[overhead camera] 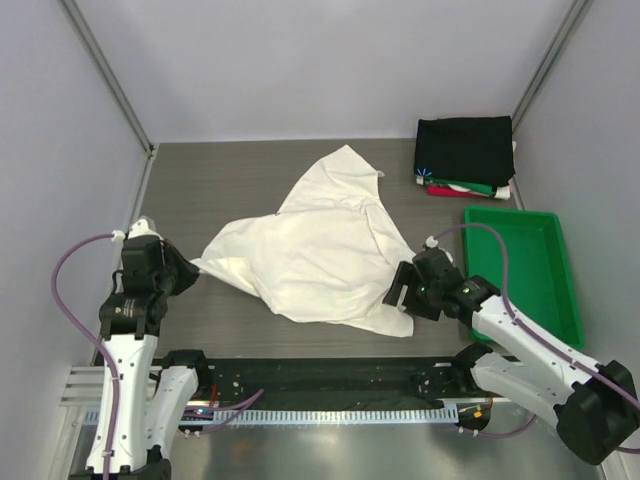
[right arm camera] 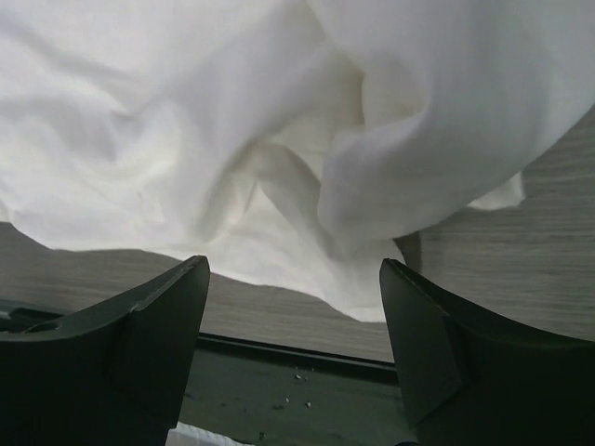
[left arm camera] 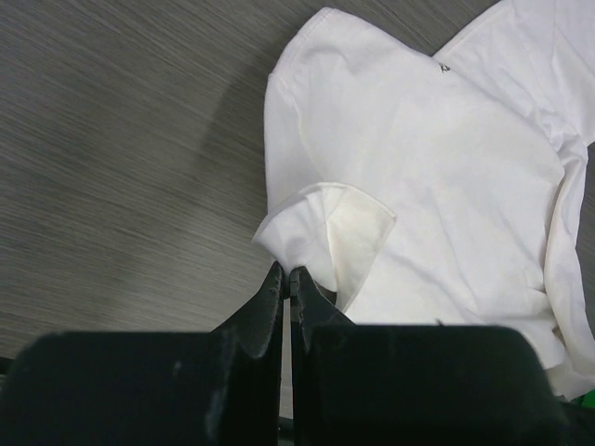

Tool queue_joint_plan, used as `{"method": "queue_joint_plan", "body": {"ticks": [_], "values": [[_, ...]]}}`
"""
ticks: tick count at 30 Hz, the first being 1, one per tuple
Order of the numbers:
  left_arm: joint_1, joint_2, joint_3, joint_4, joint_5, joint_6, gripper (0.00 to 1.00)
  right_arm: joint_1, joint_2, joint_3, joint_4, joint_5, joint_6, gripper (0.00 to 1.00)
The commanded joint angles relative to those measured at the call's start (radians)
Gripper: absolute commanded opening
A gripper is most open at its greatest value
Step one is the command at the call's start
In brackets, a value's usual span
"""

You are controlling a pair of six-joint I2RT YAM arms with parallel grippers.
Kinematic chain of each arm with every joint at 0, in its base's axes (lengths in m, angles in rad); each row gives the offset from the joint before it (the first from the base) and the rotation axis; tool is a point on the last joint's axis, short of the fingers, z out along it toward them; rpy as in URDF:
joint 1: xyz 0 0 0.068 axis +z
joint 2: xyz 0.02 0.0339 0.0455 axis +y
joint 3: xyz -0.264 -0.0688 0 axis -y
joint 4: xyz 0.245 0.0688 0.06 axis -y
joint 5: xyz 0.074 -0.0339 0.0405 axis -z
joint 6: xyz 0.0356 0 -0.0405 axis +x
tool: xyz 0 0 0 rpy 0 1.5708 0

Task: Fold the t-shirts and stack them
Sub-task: Flatten the tshirt out

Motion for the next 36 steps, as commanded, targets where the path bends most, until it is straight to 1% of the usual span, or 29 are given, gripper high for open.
{"method": "queue_joint_plan", "body": {"ticks": [1,4,6,10,11,12,13,14,15,17,18,19,22,23,24,25,26,27,28,30,32,33,36], "values": [[0.007,0.02,0.022,0.029,0.0,0.034,0.0,0.097,-0.011,-0.048,0.018,0.102,0.147,0.8],[0.007,0.01,0.011,0.041,0.01,0.038,0.0,0.103,-0.024,-0.071,0.045,0.122,0.149,0.79],[0.007,0.004,0.008,0.049,0.01,0.038,0.0,0.101,0.013,-0.056,0.055,0.154,0.128,0.8],[0.009,0.004,0.006,0.046,0.006,0.037,0.0,0.079,0.16,0.022,0.088,0.189,0.066,0.82],[0.009,0.004,0.006,0.047,-0.002,0.037,0.0,0.033,0.192,0.033,0.11,0.186,0.048,0.82],[0.009,0.004,0.005,0.046,-0.003,0.035,0.0,-0.009,0.261,0.042,0.127,0.179,0.027,0.83],[0.007,0.002,0.005,0.046,-0.006,0.034,0.0,-0.05,0.292,0.062,0.169,0.134,-0.021,0.83],[0.007,0.001,0.003,0.044,-0.008,0.034,0.0,-0.134,0.33,0.074,0.196,0.113,-0.044,0.83],[0.007,-0.002,0.005,0.044,-0.011,0.034,0.0,-0.164,0.4,0.091,0.216,0.094,-0.064,0.83],[0.007,-0.005,0.003,0.046,-0.016,0.032,0.0,-0.195,0.487,0.192,0.233,0.097,-0.13,0.83],[0.009,-0.006,0.003,0.046,-0.016,0.032,0.0,-0.198,0.574,0.234,0.233,0.097,-0.154,0.83],[0.007,-0.006,0.003,0.046,-0.016,0.032,0.0,-0.198,0.612,0.319,0.234,0.096,-0.188,0.83],[0.007,-0.01,0.002,0.044,-0.019,0.029,0.0,-0.198,0.769,0.475,0.285,0.025,-0.234,0.83],[0.006,-0.013,0.0,0.046,-0.019,0.028,0.0,-0.196,0.813,0.519,0.3,-0.045,-0.275,0.83],[0.006,-0.013,0.0,0.046,-0.017,0.026,0.0,-0.187,0.852,0.563,0.311,-0.077,-0.299,0.83],[0.006,-0.016,0.0,0.044,-0.014,0.028,0.0,-0.181,0.889,0.669,0.303,-0.096,-0.328,0.83],[0.006,-0.018,0.0,0.044,-0.011,0.028,0.0,-0.169,0.954,0.726,0.288,-0.105,-0.357,0.83],[0.006,-0.016,-0.001,0.046,-0.008,0.028,0.0,-0.156,0.976,0.783,0.257,-0.076,-0.41,0.83],[0.006,-0.016,-0.001,0.046,-0.005,0.028,0.0,-0.132,0.992,0.877,0.19,-0.046,-0.428,0.84],[0.004,-0.018,-0.001,0.044,0.0,0.028,0.0,-0.121,0.966,0.914,0.159,0.046,-0.435,0.85],[0.004,-0.015,-0.003,0.046,0.001,0.028,0.0,-0.124,0.912,0.871,0.148,0.092,-0.411,0.86],[0.004,-0.016,-0.004,0.05,0.003,0.028,0.0,-0.123,0.845,0.814,0.148,0.115,-0.396,0.86],[0.004,-0.01,-0.009,0.059,0.013,0.026,0.0,-0.126,0.721,0.708,0.168,0.128,-0.374,0.86]]}}
